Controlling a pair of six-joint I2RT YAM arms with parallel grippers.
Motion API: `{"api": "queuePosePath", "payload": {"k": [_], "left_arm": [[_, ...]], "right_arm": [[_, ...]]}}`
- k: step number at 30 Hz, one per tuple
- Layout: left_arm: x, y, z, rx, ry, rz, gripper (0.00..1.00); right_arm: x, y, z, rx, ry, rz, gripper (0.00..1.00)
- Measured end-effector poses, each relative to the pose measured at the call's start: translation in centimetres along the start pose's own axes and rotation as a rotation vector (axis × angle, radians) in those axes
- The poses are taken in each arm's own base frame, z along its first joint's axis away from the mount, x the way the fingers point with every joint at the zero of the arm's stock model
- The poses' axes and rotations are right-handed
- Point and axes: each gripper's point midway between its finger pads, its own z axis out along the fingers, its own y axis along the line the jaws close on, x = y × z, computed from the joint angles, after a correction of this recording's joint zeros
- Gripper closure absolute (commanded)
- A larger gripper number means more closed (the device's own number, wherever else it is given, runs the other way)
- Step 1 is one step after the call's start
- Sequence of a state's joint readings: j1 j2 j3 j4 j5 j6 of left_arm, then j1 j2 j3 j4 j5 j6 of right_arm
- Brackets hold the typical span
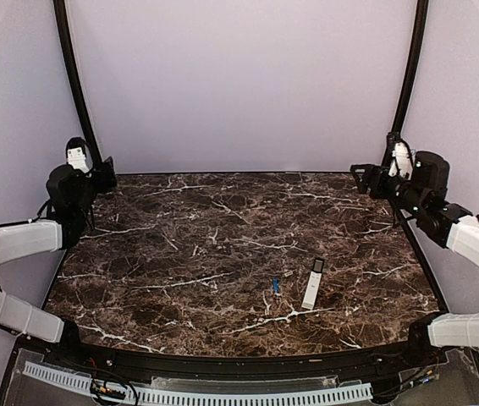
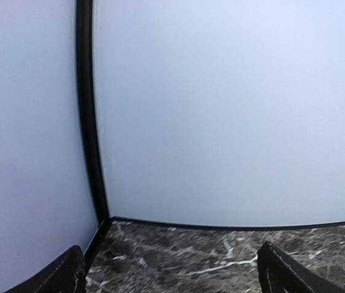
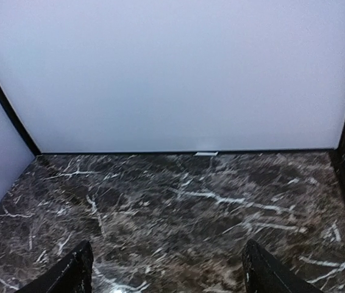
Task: Load the batteries into the remote control
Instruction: Pick up the remote control from the center of the board.
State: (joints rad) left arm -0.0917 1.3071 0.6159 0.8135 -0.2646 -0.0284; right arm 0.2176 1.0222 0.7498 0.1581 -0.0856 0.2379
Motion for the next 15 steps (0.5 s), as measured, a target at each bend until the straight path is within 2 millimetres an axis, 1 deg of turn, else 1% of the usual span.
{"api": "queuePosePath", "payload": {"k": [2,4,5,7,9,10,11,12,14,15], "left_arm": [[-4.1,-3.1,-0.3,0.076,-0.056,0.002,0.04],[-7.4,-6.7,-1.2,0.186,-0.099,0.005,0.05],[-8.5,-8.1,-1.7,0.237,-0.113,0.005,0.06],[-10.5,-12.1,-3.3,0.390,-0.124,0.015,0.06],[-12.0,-15.3,-4.7,0.522,-0.122,0.043,0.06],[-12.5,-16.8,-5.6,0.588,-0.120,0.066,0.06],[-12.9,-17.9,-6.3,0.637,-0.121,0.090,0.06],[-13.3,-19.3,-7.3,0.702,-0.124,0.115,0.06],[-13.2,-21.7,-9.4,0.827,-0.129,0.174,0.06],[-12.7,-22.6,-10.5,0.884,-0.124,0.203,0.06]], "right_arm": [[2.2,3.4,-0.2,-0.052,0.121,0.031,0.22],[4.6,6.2,-0.8,-0.077,0.247,0.054,0.22],[5.9,7.3,-1.1,-0.076,0.306,0.066,0.21],[8.7,9.1,-1.9,-0.054,0.432,0.089,0.16],[12.3,10.4,-2.7,-0.012,0.569,0.100,0.14],[14.3,10.7,-3.0,0.014,0.637,0.099,0.13],[16.0,10.8,-3.3,0.039,0.691,0.099,0.13],[18.1,10.9,-3.7,0.069,0.762,0.090,0.13],[22.0,10.8,-4.4,0.135,0.887,0.070,0.13],[23.5,10.5,-4.7,0.177,0.941,0.061,0.13]]}}
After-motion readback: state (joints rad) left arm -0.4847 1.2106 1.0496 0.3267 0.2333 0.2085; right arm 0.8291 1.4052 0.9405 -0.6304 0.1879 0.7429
